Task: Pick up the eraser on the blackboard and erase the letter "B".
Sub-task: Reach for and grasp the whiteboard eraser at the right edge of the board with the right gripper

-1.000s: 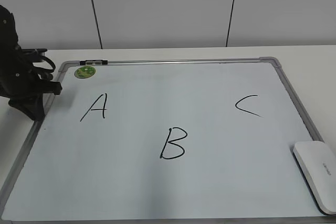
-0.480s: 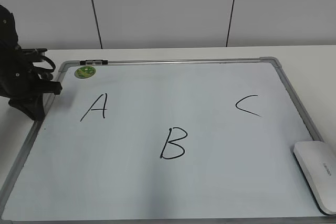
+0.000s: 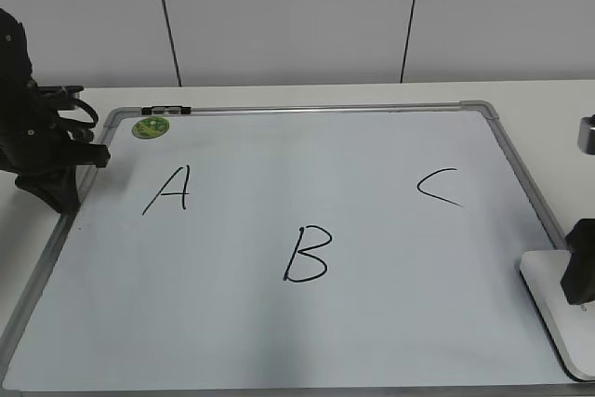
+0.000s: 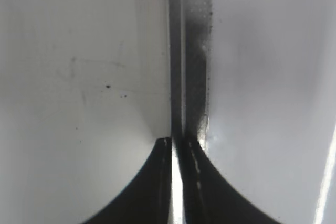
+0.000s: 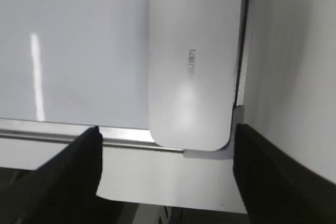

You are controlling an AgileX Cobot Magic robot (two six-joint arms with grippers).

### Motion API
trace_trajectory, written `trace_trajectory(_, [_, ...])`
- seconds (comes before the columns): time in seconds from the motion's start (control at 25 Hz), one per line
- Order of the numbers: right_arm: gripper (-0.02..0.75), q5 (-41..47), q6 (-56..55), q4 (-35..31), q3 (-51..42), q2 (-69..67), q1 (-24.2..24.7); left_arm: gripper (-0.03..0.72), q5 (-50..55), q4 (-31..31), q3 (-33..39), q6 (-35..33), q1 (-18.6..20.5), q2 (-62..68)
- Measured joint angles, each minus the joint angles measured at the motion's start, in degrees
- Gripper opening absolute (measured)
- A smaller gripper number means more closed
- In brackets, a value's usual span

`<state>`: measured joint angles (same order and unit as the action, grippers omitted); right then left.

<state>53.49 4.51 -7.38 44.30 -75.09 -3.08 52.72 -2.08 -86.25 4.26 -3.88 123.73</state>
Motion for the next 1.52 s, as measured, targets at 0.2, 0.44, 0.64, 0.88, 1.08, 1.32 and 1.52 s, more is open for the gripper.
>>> trace_trajectory(0.2, [0.577,-3.6,-3.6,3.0,0.1,-5.9,-1.6,0.022,0.0,0.0,0.0,0.0,0.0,0.0])
trace_trajectory(0.44, [0.669,-7.5,-4.5,3.6,0.2,-9.6,-1.6,0.022,0.0,0.0,0.0,0.0,0.0,0.0])
trace_trajectory(0.64, [0.673,-9.2,-5.2,4.1,0.2,-13.4,-1.6,0.022,0.0,0.0,0.0,0.0,0.0,0.0])
trace_trajectory(0.88, [0.673,-11.2,-5.9,4.7,0.8,-16.7,-0.9,0.022,0.0,0.0,0.0,0.0,0.0,0.0])
trace_trajectory(1.08, [0.669,-12.3,-5.9,5.3,0.9,-19.5,-0.8,0.022,0.0,0.0,0.0,0.0,0.0,0.0])
trace_trajectory(1.32, [0.563,-12.4,-6.0,5.4,0.9,-20.9,-0.8,0.022,0.0,0.0,0.0,0.0,0.0,0.0])
trace_trajectory(1.52, [0.517,-12.4,-6.0,5.4,0.9,-20.9,-0.8,0.022,0.0,0.0,0.0,0.0,0.0,0.0])
